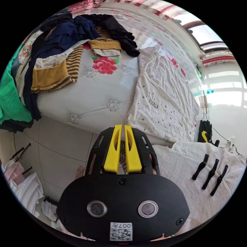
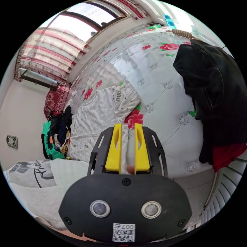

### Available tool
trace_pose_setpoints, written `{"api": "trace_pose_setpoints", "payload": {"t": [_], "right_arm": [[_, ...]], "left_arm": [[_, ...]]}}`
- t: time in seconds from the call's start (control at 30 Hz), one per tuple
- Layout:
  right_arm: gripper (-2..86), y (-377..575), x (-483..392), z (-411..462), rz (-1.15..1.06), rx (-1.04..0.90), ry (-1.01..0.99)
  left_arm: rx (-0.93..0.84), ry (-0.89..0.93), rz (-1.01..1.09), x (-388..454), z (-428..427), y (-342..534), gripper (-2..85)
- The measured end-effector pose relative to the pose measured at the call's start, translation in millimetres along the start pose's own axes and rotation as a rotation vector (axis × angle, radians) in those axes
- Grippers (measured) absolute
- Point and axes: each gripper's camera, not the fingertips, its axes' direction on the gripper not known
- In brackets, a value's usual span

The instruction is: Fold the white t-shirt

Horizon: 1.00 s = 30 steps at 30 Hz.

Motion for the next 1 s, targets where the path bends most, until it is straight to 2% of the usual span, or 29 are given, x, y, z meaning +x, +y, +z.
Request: {"api": "trace_pose_setpoints", "payload": {"t": [0.1,0.27,0.37,0.47,0.6,0.77,0.9,1.0], "right_arm": [[4.0,-21.5,18.9,15.7,0.096,0.034,-0.005],[4.5,-39.2,37.7,41.2,0.166,0.036,-0.003],[3.0,-40.5,37.8,51.1,0.148,0.023,0.053],[0.7,-38.1,37.0,47.3,0.094,0.000,-0.066],[0.1,-5.3,30.5,2.2,0.026,0.208,-0.090],[1.1,33.2,60.7,7.9,0.202,0.220,-0.079],[4.0,44.3,79.2,21.0,0.329,0.216,-0.226],[4.2,46.4,78.0,35.3,0.376,0.196,-0.264]], "left_arm": [[0.064,-0.036,-0.100,5.6,-7.0,5.5,-0.9],[0.126,0.037,-0.186,21.8,-12.7,8.8,-1.0],[0.112,-0.003,-0.162,42.2,-9.5,8.7,-1.0],[0.063,-0.049,-0.130,63.3,-1.7,5.7,-1.0],[0.046,-0.063,-0.096,89.8,2.9,-2.2,-1.0],[0.028,-0.043,-0.069,118.9,8.8,-20.5,-1.0],[0.025,-0.059,-0.005,149.3,10.1,-37.6,-1.0],[0.026,-0.058,0.015,166.1,12.4,-46.8,-1.0]]}}
